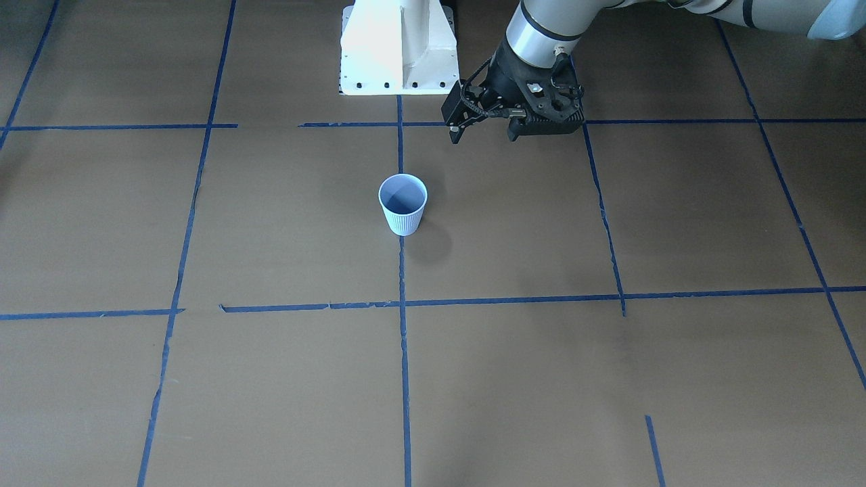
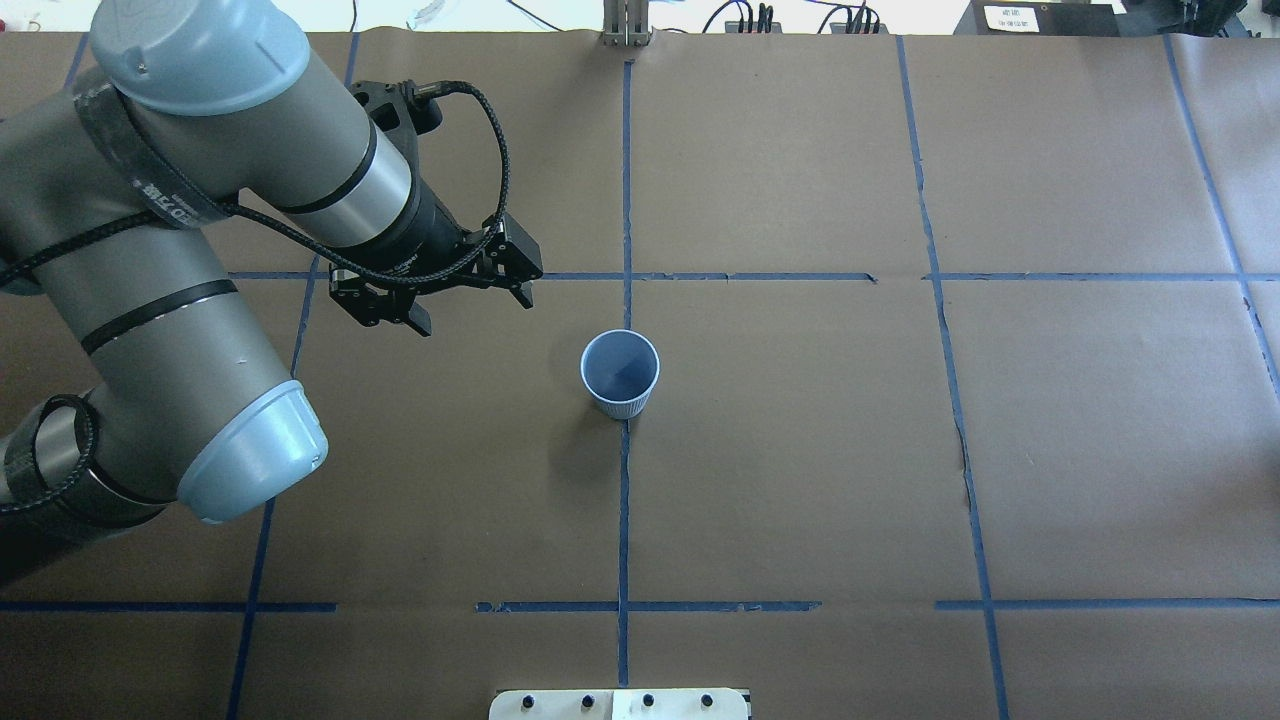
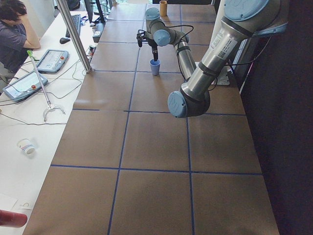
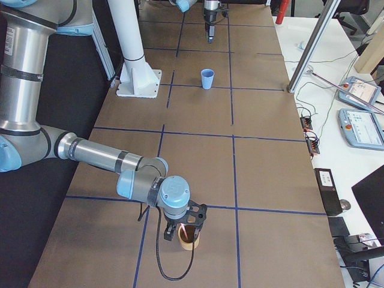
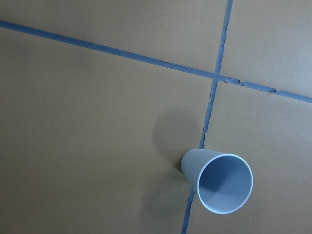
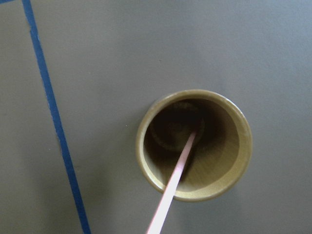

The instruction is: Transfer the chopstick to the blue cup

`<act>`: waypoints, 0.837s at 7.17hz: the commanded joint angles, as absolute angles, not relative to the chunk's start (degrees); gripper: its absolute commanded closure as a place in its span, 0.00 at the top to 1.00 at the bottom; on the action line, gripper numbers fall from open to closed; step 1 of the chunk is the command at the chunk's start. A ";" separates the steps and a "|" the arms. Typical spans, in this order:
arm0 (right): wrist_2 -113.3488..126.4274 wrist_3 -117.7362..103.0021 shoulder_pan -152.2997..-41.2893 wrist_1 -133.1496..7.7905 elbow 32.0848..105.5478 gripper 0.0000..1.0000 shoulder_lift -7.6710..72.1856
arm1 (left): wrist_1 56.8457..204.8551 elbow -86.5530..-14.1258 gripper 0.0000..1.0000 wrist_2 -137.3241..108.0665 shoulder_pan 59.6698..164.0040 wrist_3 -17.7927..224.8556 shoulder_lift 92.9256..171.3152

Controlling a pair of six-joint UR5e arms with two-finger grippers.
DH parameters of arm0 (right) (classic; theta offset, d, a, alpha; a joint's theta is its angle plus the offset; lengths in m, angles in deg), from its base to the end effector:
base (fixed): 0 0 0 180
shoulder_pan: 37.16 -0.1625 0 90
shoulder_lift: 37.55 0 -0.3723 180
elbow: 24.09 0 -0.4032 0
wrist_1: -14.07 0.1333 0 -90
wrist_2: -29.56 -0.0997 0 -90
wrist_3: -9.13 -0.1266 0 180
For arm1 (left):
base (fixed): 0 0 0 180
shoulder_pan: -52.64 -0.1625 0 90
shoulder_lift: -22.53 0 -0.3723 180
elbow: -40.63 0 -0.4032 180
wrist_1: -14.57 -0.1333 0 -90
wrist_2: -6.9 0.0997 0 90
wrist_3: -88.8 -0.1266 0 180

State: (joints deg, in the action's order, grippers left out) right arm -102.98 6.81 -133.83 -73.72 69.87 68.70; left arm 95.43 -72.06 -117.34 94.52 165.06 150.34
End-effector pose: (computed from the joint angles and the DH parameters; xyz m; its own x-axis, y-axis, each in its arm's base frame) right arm 0.0905 -0.3636 0.7150 0.7129 0.2425 0.6580 -0.1433 0.9689 -0.2018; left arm 0.3835 -0.4273 0.0932 0.5050 -0.1890 -0.8422 0.1078 0.9819 -0.1558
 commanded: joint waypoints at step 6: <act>-101.92 5.80 -135.78 -73.65 70.48 0.86 68.36 | 95.43 -72.75 1.00 -117.46 94.48 165.27 150.23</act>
